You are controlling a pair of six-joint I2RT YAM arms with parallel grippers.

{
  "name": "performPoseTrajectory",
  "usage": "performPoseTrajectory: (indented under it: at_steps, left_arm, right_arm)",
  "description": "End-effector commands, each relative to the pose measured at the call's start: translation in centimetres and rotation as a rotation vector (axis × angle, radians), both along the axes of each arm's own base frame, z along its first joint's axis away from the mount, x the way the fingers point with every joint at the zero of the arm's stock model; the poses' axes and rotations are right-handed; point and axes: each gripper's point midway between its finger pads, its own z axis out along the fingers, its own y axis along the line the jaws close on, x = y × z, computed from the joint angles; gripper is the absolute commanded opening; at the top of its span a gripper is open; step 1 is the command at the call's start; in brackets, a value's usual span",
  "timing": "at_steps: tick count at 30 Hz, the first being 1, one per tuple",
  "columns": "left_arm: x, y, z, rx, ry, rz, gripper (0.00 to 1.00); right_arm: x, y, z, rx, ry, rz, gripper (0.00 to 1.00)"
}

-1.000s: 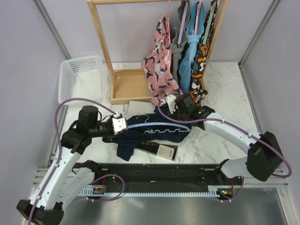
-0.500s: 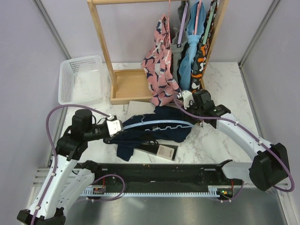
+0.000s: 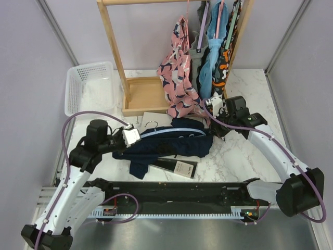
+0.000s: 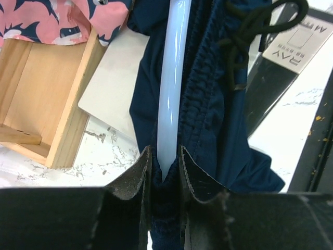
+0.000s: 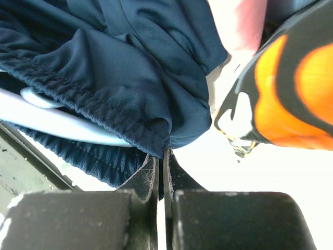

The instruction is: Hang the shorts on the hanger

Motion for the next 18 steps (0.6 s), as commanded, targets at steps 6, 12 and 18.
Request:
performPoseTrajectory:
  at_steps: [6,12,18]
  left_arm:
    - [3.2,2.5,0.5,0.153,-0.115,0.074,0.02]
    - [4.0,0.2,3.2,0.063,-0.087,0.036,0.02]
    - [3.1,-1.5,3.8,0.020,-0.081,-0.047,0.02]
  right_arm:
    - [1.2,-3.6,3.9,-0.138,-0.052,-0.041,0.00]
    - [0.4,1.3,6.8,-0.014,-0.015,0.113,0.00]
    - [0.8,4.9,9.0,0.000,-0.097,0.209,0.35]
